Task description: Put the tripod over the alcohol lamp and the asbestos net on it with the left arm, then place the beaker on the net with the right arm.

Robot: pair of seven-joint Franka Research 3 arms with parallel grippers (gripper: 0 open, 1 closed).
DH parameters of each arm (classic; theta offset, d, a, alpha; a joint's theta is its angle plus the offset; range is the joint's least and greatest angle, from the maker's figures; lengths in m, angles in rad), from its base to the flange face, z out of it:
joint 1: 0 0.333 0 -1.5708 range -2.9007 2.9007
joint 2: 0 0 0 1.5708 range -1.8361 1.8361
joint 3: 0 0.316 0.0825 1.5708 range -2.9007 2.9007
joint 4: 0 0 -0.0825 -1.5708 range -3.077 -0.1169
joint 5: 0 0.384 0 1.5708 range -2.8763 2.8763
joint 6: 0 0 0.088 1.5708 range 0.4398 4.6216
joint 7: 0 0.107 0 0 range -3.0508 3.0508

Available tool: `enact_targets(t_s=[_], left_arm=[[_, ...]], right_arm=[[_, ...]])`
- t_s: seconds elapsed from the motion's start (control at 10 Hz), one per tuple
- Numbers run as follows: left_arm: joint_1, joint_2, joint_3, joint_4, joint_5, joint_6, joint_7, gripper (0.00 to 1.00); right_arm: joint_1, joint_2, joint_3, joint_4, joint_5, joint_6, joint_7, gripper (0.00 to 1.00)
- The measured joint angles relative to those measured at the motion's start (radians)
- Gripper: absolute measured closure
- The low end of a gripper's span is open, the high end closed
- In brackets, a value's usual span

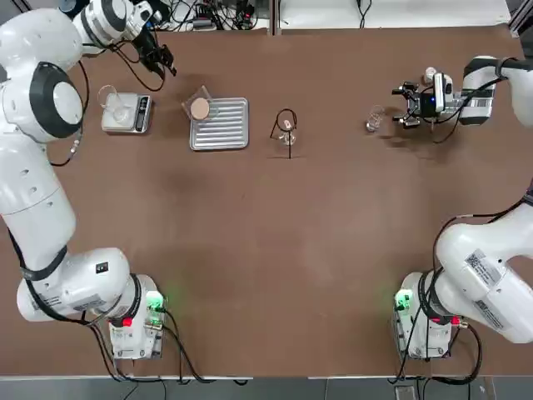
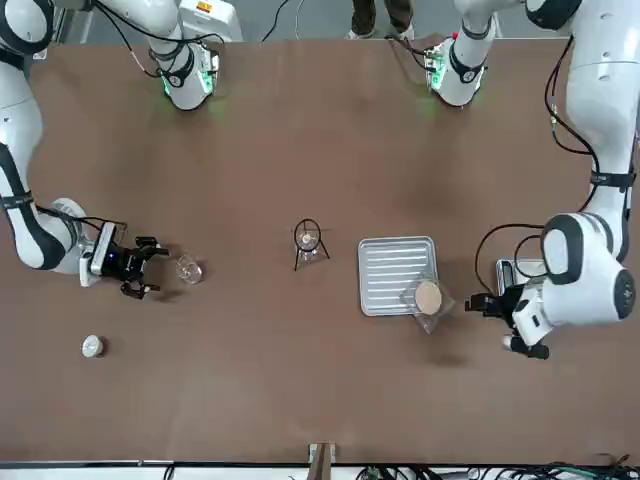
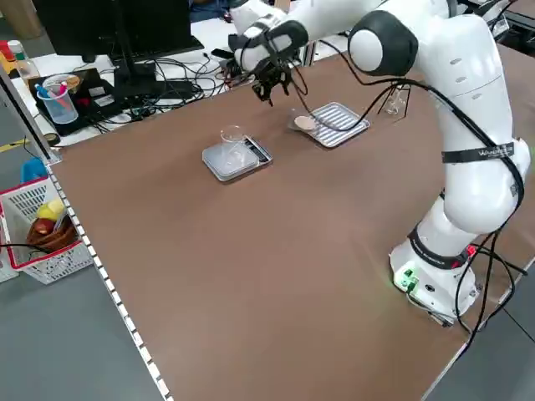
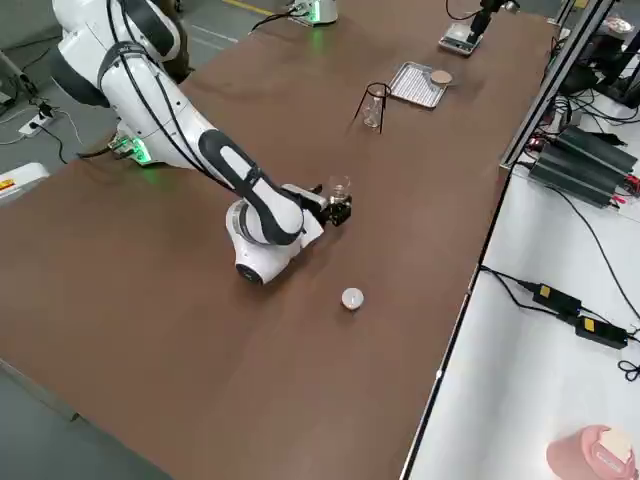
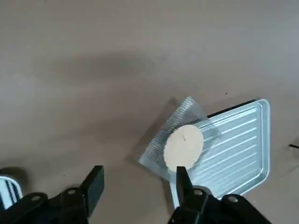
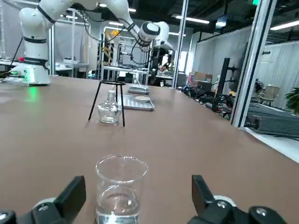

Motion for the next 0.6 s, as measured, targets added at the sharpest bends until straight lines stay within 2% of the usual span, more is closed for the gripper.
enact_targets(t_s=[0.1, 0.3, 0.4, 0.6], left_arm=[[0.019, 0.019, -0.001, 0.000, -0.034, 0.000, 0.042, 0.25], [-0.004, 0.052, -0.011, 0.001, -0.049, 0.004, 0.043, 0.15], [-0.018, 0.072, -0.011, 0.002, -0.050, 0.011, 0.042, 0.03], [-0.017, 0.105, -0.011, 0.004, -0.051, 0.015, 0.050, 0.02]], right_arm=[[0.000, 0.000, 0.001, -0.002, 0.018, 0.007, -0.005, 0.00], [0.000, 0.000, -0.009, -0.006, 0.035, 0.018, -0.002, 0.00], [0.000, 0.000, -0.021, -0.009, 0.038, 0.021, 0.006, 0.00], [0.008, 0.000, -0.053, -0.013, 0.038, 0.021, 0.028, 0.00]])
